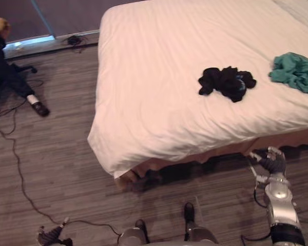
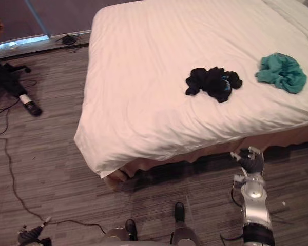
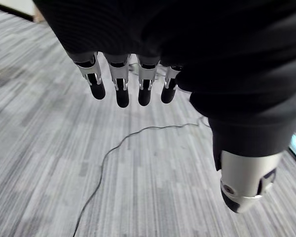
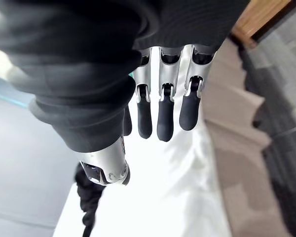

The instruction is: Tidy the bed and pick cloth on bed and put in laundry

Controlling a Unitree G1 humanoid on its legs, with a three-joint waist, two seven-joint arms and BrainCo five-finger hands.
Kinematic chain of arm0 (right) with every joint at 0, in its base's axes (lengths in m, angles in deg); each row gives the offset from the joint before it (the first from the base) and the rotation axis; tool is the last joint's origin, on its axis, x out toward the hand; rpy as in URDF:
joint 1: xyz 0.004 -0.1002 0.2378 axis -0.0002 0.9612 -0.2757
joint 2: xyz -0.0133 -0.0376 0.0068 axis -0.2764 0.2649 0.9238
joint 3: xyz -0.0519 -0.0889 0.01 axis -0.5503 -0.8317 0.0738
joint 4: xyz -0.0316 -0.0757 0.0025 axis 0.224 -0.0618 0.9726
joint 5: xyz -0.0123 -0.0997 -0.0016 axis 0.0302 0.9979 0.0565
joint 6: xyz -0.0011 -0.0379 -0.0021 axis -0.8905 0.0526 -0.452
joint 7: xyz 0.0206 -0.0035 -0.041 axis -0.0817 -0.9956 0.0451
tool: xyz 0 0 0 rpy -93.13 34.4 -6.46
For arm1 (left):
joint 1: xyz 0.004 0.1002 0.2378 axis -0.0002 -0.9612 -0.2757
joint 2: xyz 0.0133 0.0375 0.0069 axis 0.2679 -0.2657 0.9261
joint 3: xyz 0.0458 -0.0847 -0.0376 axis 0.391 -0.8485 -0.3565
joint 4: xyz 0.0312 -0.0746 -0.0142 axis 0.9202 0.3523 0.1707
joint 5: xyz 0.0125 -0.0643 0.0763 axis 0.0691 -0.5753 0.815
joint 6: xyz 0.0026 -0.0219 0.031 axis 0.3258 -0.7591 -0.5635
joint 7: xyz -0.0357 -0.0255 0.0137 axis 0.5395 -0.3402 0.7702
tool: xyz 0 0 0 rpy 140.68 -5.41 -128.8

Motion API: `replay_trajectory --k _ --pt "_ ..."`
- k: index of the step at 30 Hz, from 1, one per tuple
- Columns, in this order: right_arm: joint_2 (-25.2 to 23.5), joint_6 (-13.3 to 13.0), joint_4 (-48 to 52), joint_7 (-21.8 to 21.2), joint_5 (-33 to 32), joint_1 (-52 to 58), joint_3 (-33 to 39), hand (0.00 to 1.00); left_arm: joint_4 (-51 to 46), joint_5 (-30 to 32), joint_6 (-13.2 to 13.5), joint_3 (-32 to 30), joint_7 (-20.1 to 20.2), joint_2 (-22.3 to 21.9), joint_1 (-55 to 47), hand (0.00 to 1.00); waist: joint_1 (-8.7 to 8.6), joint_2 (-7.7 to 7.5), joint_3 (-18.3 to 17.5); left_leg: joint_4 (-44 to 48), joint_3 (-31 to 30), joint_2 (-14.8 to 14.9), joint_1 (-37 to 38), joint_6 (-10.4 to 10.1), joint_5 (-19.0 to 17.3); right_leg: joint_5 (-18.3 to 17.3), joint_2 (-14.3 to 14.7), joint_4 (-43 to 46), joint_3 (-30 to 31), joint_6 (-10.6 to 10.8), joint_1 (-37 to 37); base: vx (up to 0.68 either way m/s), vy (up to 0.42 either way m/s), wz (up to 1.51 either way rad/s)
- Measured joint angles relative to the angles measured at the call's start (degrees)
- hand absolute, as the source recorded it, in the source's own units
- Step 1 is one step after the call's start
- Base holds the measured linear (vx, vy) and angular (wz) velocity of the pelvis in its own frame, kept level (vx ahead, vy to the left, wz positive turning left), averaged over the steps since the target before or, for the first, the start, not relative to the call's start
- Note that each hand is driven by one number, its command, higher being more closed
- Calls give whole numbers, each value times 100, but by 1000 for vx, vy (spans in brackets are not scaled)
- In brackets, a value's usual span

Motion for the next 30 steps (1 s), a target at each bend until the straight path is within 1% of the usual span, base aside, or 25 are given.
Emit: replay_trajectory --k 1,2,3,4,5,7,8,9,11,12,13,15,16,17,18,20,22,23,25,26,27,29,30 --pt "84 -5 1 16 -2 -366 -226 100 115 -164 46 4 -3 -154 -54 0 1 -13 12 2 -138 -42 -129 56 66 8 -46 2 -69 5 -58 -100 40 41" --pt "111 -12 1 27 -2 -522 -304 100 163 -211 63 12 -5 -205 -57 0 -1 -23 23 0 -180 -53 -192 67 93 17 -63 5 -120 5 -96 -92 5 40" --pt "199 -18 -4 66 -5 -929 -496 100 197 -263 72 110 -9 -302 -45 0 -6 -52 103 4 -296 -89 -322 47 165 53 -93 20 -187 21 -192 -79 -15 42" --pt "330 -42 -48 141 -9 -1417 -745 100 196 -297 90 297 -12 -382 -7 0 10 -63 236 10 -395 -108 -476 81 251 81 -115 21 -262 35 -283 -78 -21 43" --pt "372 -50 -82 156 -15 -1650 -835 100 196 -298 98 374 -12 -405 13 0 9 -63 320 9 -448 -115 -518 80 288 105 -126 21 -321 40 -296 -86 -22 44" --pt "524 -83 -421 213 -53 -2506 -1145 100 185 -298 106 594 -16 -431 112 0 48 -51 624 15 -560 -125 -637 74 376 154 -140 22 -426 21 -348 -90 -22 31" --pt "715 -95 -830 267 -102 -3248 -1366 100 175 -298 111 759 -53 -429 258 0 135 -29 868 51 -611 -130 -808 74 445 188 -147 25 -470 23 -490 -96 -18 20" --pt "823 -96 -1056 281 -151 -3566 -1461 100 173 -300 111 843 -99 -429 338 0 167 -11 969 59 -639 -133 -907 50 479 208 -152 29 -491 42 -567 -109 -21 28" --pt "994 -86 -1681 377 -231 -4338 -1707 100 158 -315 144 1093 -136 -425 500 0 191 104 1239 111 -770 -154 -1160 74 569 243 -174 129 -606 70 -764 -59 -3 29" --pt "1057 -77 -2019 425 -273 -4649 -1813 100 163 -354 163 1280 -170 -425 621 0 264 172 1346 130 -802 -172 -1298 86 607 245 -181 190 -647 70 -910 -29 13 22" --pt "1081 -64 -2405 422 -358 -4856 -1897 100 168 -383 180 1504 -244 -423 771 0 378 232 1381 171 -831 -178 -1496 78 614 255 -181 208 -664 75 -1086 -15 14 18" --pt "1032 -19 -2912 421 -486 -5007 -1941 100 182 -470 221 1864 -257 -422 1074 0 477 360 1479 262 -956 -175 -1742 101 631 277 -179 222 -781 54 -1211 24 8 28" --pt "875 -33 -3112 498 -534 -5030 -1918 100 179 -471 231 2081 -284 -424 1247 0 494 413 1530 296 -1035 -175 -1861 115 641 329 -173 233 -823 -8 -1288 29 12 27" --pt "761 -118 -3116 607 -546 -5070 -1872 100 186 -470 236 2174 -323 -423 1324 0 510 405 1548 309 -1041 -173 -1911 116 642 333 -170 234 -823 -12 -1328 39 23 14" --pt "654 -141 -3150 651 -665 -5203 -1813 100 191 -470 232 2299 -349 -431 1420 0 481 403 1557 315 -1041 -174 -1939 117 642 335 -173 237 -818 -11 -1354 50 29 -2" --pt "504 -153 -3237 651 -864 -5309 -1794 100 186 -467 240 2496 -359 -432 1649 0 465 408 1560 355 -1034 -171 -1933 126 632 335 -170 248 -791 -9 -1347 55 34 -6" --pt "327 -248 -3180 663 -936 -5288 -1805 100 193 -465 242 2569 -376 -434 1891 0 458 414 1563 362 -1022 -138 -1925 143 621 334 -157 248 -777 -8 -1346 31 5 -9" --pt "150 -270 -3061 667 -1047 -5274 -1912 100 189 -462 275 2670 -431 -427 2032 0 457 410 1570 342 -979 -102 -1873 142 621 334 -138 246 -752 -8 -1331 26 -23 -19" --pt "-181 -274 -2781 660 -1150 -5156 -2328 100 180 -449 328 2759 -482 -433 2112 0 452 408 1585 276 -916 -73 -1715 141 620 326 -90 222 -716 -7 -1226 26 -32 -23" --pt "-577 -260 -2384 621 -1222 -4936 -2863 100 163 -412 338 2813 -505 -431 2119 0 445 408 1586 176 -901 -37 -1544 128 624 280 -41 145 -713 -37 -1091 37 -44 -14" --pt "-813 -245 -2182 561 -1297 -4809 -3192 100 165 -398 332 2843 -520 -432 2118 0 447 408 1587 106 -898 8 -1458 100 637 246 -7 135 -721 -80 -1028 43 -57 -8" --pt "-1353 -225 -1981 292 -1473 -4611 -3846 100 160 -323 319 2913 -554 -429 2117 0 450 403 1590 -55 -924 33 -1284 30 681 232 67 43 -757 -117 -863 53 -60 6" --pt "-1863 -196 -1974 50 -1640 -4516 -4376 100 159 -258 314 2938 -573 -433 2115 0 477 400 1589 -206 -945 98 -1128 -36 724 188 137 29 -795 -180 -755 77 -74 11"
